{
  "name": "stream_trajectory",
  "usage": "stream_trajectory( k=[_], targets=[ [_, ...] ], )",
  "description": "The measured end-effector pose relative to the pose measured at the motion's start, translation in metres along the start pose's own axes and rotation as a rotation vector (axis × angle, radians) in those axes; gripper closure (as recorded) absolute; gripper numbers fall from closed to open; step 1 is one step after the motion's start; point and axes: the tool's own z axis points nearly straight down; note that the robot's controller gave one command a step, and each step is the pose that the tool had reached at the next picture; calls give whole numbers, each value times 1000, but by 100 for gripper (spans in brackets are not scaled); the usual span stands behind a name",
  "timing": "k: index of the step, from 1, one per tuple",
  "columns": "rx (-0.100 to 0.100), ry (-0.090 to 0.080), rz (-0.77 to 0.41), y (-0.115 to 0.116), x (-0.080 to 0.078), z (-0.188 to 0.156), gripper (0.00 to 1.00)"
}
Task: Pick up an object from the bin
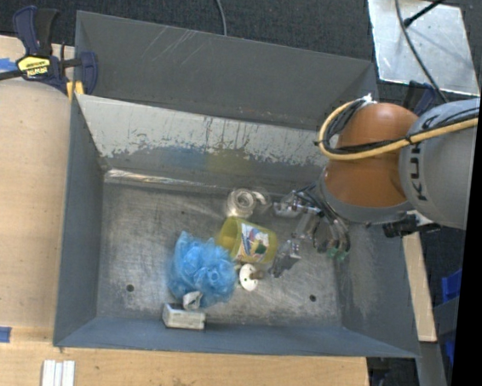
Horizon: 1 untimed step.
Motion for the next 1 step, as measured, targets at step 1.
stream_trajectory(
  k=[1],
  targets=[
    [1,-6,106,12,-5,8,0]
  ],
)
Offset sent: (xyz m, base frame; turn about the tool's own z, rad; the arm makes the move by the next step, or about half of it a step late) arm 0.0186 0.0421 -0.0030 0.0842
